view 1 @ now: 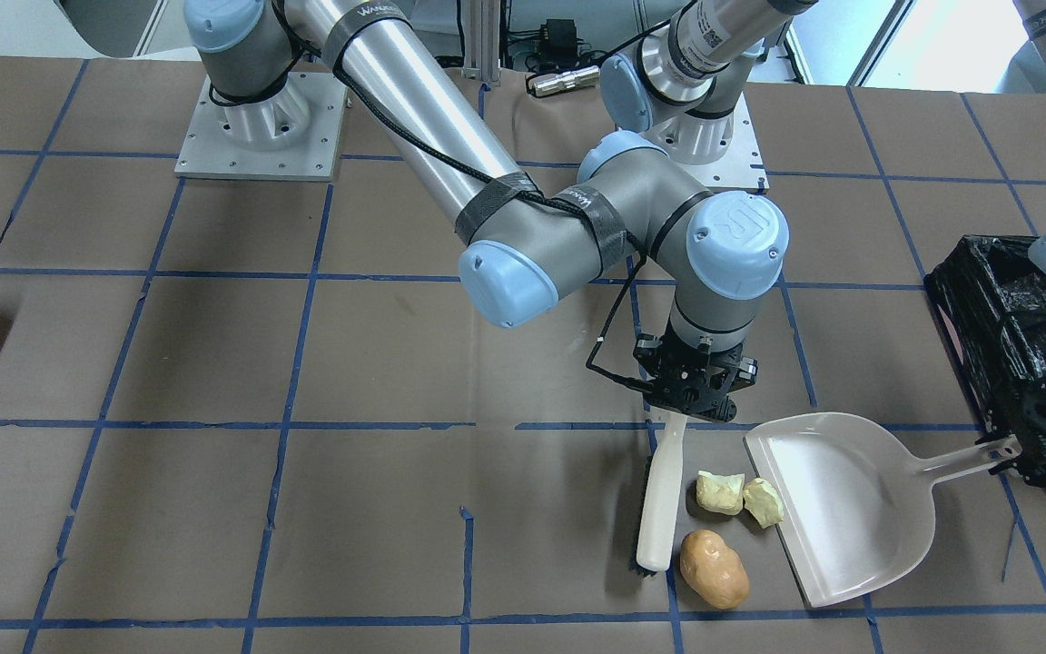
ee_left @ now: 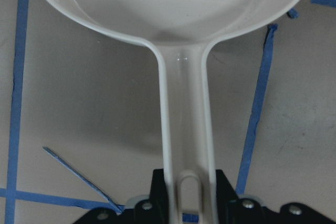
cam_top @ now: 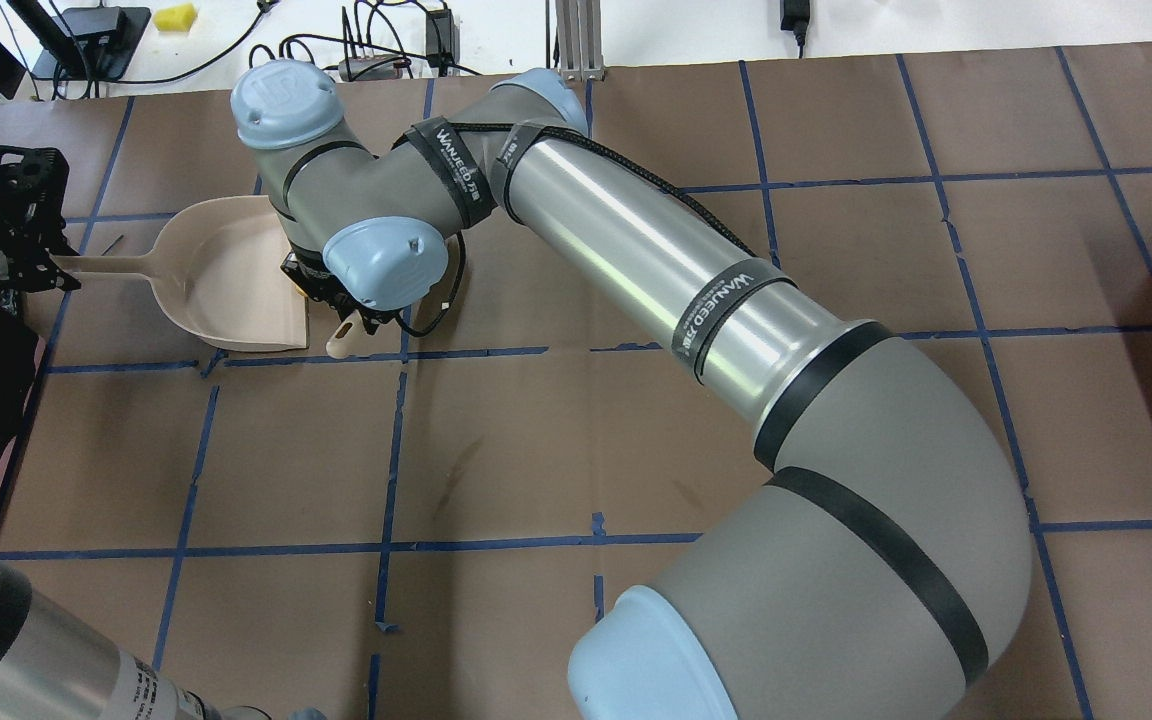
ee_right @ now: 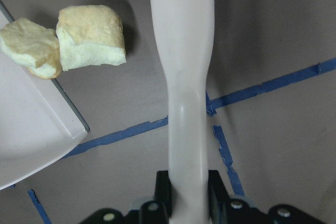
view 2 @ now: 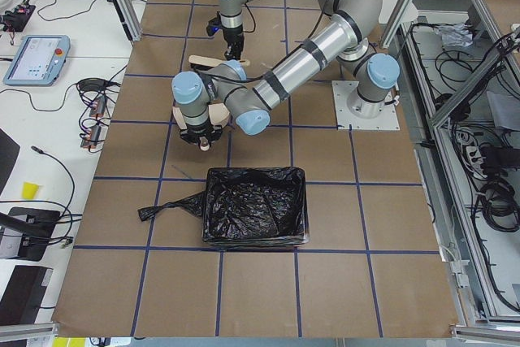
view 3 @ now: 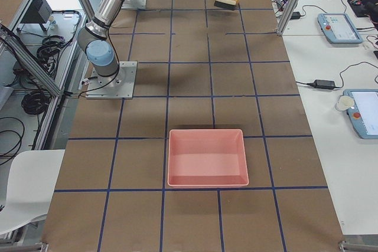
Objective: Sweep and dump trash in nearest bin
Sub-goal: 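Sweep the yellow chunks into the dustpan with the brush in the right gripper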
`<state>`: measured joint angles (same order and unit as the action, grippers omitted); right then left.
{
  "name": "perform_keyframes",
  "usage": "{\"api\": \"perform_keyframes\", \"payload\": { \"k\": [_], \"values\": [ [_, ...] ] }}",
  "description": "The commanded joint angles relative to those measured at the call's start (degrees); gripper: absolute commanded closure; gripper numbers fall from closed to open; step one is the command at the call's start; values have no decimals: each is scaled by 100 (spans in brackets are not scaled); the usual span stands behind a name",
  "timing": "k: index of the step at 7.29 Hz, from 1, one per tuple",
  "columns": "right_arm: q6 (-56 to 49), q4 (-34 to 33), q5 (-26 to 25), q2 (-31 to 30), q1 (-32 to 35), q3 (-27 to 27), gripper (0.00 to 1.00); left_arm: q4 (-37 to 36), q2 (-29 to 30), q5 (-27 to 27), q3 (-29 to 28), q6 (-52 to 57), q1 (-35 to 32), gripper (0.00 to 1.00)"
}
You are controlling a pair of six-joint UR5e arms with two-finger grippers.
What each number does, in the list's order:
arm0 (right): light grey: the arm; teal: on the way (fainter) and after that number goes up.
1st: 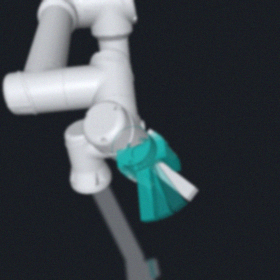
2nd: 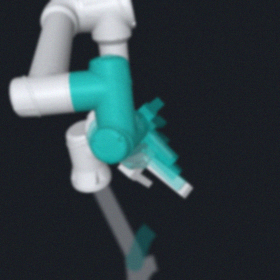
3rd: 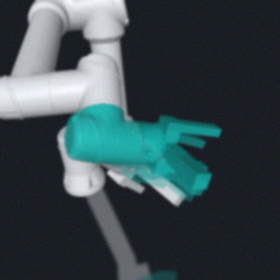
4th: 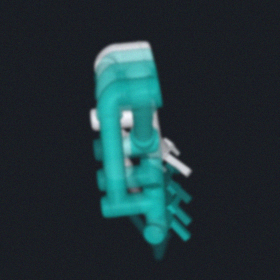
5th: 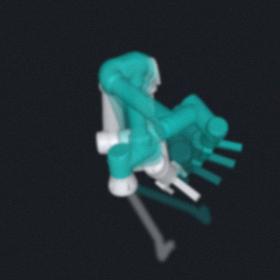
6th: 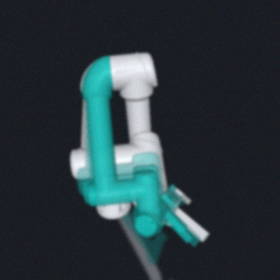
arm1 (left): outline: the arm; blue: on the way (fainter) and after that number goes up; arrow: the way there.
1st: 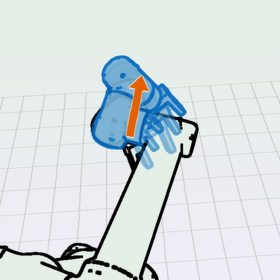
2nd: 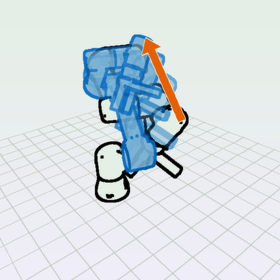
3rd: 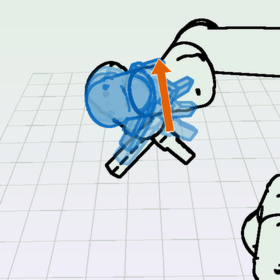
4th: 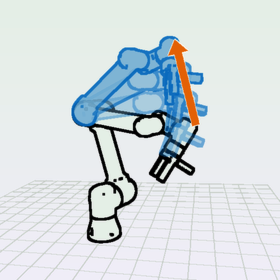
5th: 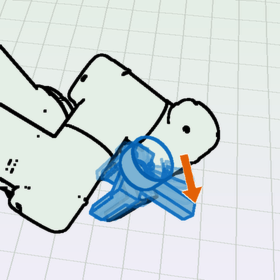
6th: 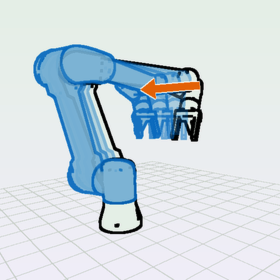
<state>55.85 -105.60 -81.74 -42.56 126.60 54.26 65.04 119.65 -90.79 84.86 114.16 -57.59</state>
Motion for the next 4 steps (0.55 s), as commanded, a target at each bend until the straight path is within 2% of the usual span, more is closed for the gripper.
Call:
{"api": "perform_keyframes", "payload": {
  "k": [1, 4],
  "values": [
    [-223, -22, -227, 2, -249, -39, 100, -210, -11, -26, 100, -7, -33, 88],
    [-162, -284, -228, 90, -241, -82, 100, -237, -29, -26, 153, -112, -33, 88]
  ]
}}
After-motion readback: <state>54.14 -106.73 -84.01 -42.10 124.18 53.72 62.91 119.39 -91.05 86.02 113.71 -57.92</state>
